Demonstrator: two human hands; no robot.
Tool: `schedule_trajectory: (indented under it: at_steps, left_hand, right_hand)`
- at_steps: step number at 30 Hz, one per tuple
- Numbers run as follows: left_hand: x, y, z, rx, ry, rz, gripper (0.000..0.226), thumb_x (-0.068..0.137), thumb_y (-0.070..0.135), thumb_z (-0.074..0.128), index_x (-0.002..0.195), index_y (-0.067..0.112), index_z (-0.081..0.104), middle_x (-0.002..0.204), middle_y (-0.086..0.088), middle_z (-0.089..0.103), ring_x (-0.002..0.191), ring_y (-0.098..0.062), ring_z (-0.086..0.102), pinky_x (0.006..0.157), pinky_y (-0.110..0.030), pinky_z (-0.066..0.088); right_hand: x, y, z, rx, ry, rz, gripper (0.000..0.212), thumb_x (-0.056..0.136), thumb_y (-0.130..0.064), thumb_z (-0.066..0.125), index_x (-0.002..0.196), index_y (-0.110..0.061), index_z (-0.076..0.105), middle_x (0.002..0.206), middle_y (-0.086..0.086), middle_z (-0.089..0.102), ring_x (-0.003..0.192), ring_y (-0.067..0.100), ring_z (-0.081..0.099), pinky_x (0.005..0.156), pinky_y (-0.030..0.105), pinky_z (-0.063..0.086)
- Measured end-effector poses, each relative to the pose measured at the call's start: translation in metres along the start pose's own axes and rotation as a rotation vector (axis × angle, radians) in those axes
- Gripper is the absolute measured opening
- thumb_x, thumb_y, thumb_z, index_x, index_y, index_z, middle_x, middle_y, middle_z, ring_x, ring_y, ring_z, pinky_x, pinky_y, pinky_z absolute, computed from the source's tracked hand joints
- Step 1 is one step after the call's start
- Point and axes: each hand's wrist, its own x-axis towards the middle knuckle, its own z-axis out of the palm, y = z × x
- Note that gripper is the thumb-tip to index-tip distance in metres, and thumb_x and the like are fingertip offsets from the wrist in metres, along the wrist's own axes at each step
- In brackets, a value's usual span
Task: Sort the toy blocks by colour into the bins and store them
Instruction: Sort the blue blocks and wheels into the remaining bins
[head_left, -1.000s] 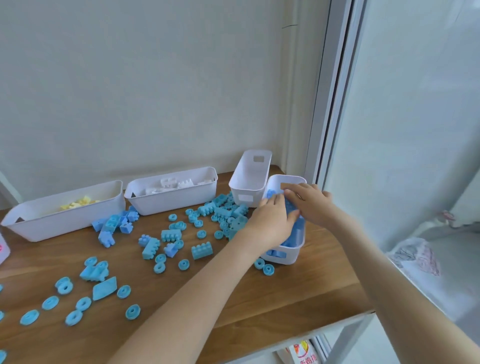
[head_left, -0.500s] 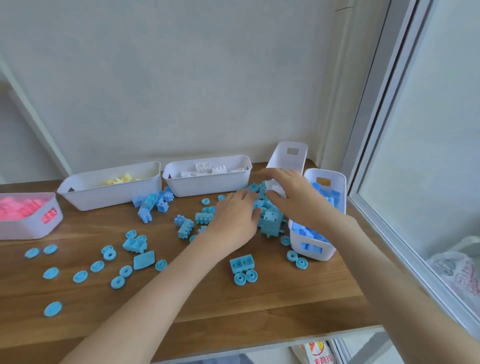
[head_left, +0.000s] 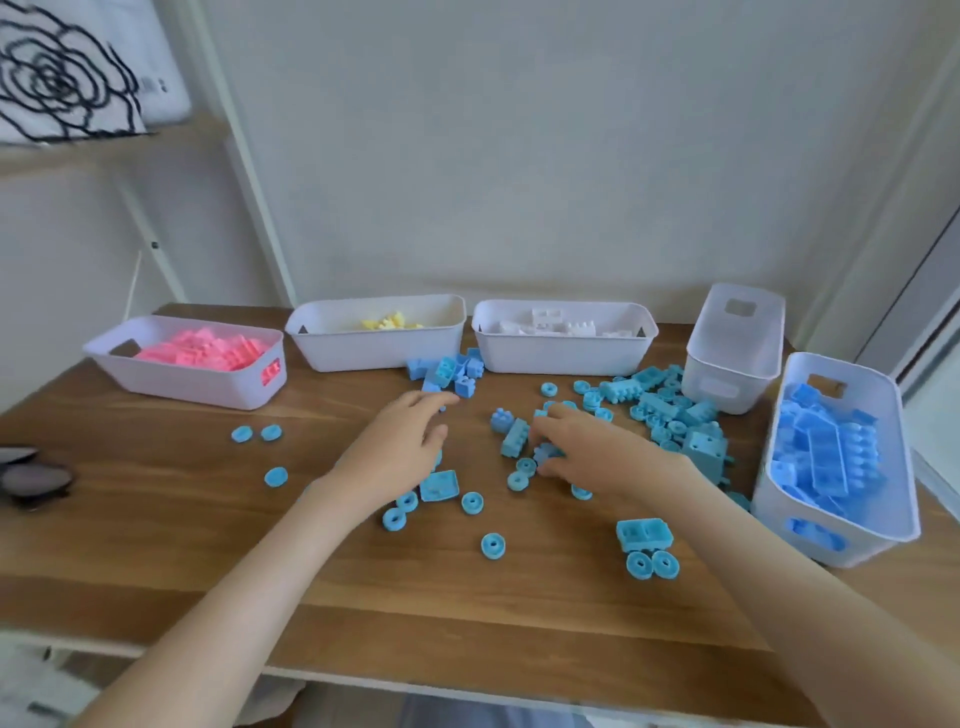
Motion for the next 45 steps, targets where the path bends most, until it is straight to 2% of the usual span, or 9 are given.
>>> schedule_trajectory:
  at_steps: [6, 11, 15, 18, 22, 26, 30, 36, 45]
  left_hand:
    - [0.005, -0.051, -0.02, -0.055, 0.181, -0.347, 0.05, 0.097, 0.025, 0.05, 0.143, 0.019, 0.032, 0.141, -0.005, 0.046, 0.123, -0.019, 0.05, 0.096, -0.033, 0.045]
    - [0.013, -0.048, -0.014, -0.076, 0.104, -0.267, 0.043, 0.096, 0.029, 0.05, 0.137, 0.02, 0.042, 0.141, 0.0, 0.046, 0.126, -0.015, 0.047, 0.097, -0.031, 0.044]
    - [0.026, -0.037, -0.004, -0.105, 0.046, -0.241, 0.05, 0.095, 0.034, 0.052, 0.14, 0.019, 0.037, 0.143, 0.0, 0.043, 0.128, -0.017, 0.044, 0.101, -0.034, 0.044]
    - [0.041, -0.027, 0.002, -0.054, 0.075, -0.202, 0.06, 0.091, 0.044, 0.055, 0.142, 0.018, 0.033, 0.143, -0.002, 0.042, 0.129, -0.019, 0.042, 0.1, -0.035, 0.043]
    - [0.059, -0.016, 0.01, 0.099, 0.018, -0.111, 0.061, 0.091, 0.045, 0.055, 0.142, 0.02, 0.032, 0.142, -0.005, 0.04, 0.128, -0.023, 0.04, 0.097, -0.034, 0.042]
    - [0.072, -0.02, 0.011, 0.123, 0.045, -0.123, 0.032, 0.093, 0.036, 0.055, 0.118, 0.02, 0.044, 0.121, -0.005, 0.053, 0.108, -0.02, 0.051, 0.075, -0.027, 0.044]
    - [0.073, -0.029, 0.005, 0.091, 0.011, -0.122, 0.017, 0.091, 0.025, 0.054, 0.104, 0.018, 0.045, 0.111, -0.004, 0.05, 0.101, -0.019, 0.047, 0.074, -0.028, 0.041]
    - [0.071, -0.045, 0.007, 0.186, -0.041, 0.002, 0.017, 0.095, 0.024, 0.043, 0.106, 0.013, 0.035, 0.085, 0.002, 0.04, 0.074, -0.014, 0.042, 0.057, -0.026, 0.032]
    - [0.081, -0.063, 0.014, 0.243, -0.003, 0.049, 0.034, 0.095, 0.035, 0.044, 0.123, 0.021, 0.03, 0.069, 0.013, 0.04, 0.054, -0.005, 0.041, 0.046, -0.024, 0.027]
  right_hand:
    - [0.011, 0.004, -0.01, 0.118, 0.109, -0.014, 0.013, 0.094, -0.034, 0.049, 0.097, -0.021, 0.046, 0.092, -0.006, 0.05, 0.075, 0.008, 0.048, 0.067, 0.022, 0.041]
    - [0.042, -0.014, -0.007, 0.229, 0.197, -0.048, 0.022, 0.097, -0.014, 0.037, 0.118, -0.017, 0.042, 0.107, -0.007, 0.044, 0.083, 0.004, 0.047, 0.071, 0.015, 0.038]
    - [0.064, -0.023, 0.001, 0.16, 0.106, 0.054, 0.022, 0.096, -0.021, 0.039, 0.114, -0.01, 0.046, 0.118, 0.004, 0.048, 0.103, 0.017, 0.045, 0.089, 0.028, 0.039]
    - [0.075, -0.025, 0.0, 0.001, 0.024, 0.079, 0.027, 0.093, -0.04, 0.048, 0.103, -0.016, 0.045, 0.098, -0.002, 0.05, 0.088, 0.013, 0.046, 0.076, 0.026, 0.038]
    - [0.08, -0.025, -0.003, 0.043, -0.041, 0.084, 0.02, 0.093, -0.035, 0.051, 0.094, -0.021, 0.038, 0.08, -0.009, 0.045, 0.071, 0.005, 0.043, 0.057, 0.018, 0.032]
    - [0.094, -0.025, -0.004, 0.153, 0.091, 0.058, 0.024, 0.095, -0.026, 0.046, 0.117, -0.017, 0.041, 0.113, 0.004, 0.057, 0.095, 0.016, 0.055, 0.079, 0.026, 0.048]
    - [0.11, -0.032, -0.004, 0.172, 0.134, 0.075, 0.061, 0.096, -0.02, 0.041, 0.148, -0.016, 0.01, 0.125, 0.012, 0.055, 0.093, 0.017, 0.055, 0.08, 0.027, 0.043]
    - [0.137, -0.03, 0.004, 0.112, 0.081, 0.107, 0.067, 0.095, -0.022, 0.041, 0.15, -0.016, 0.004, 0.148, 0.01, 0.032, 0.121, 0.025, 0.048, 0.093, 0.032, 0.041]
    - [0.126, -0.019, 0.006, 0.042, 0.115, -0.03, 0.058, 0.095, -0.034, 0.047, 0.143, -0.02, 0.019, 0.141, 0.009, 0.037, 0.11, 0.024, 0.055, 0.089, 0.031, 0.045]
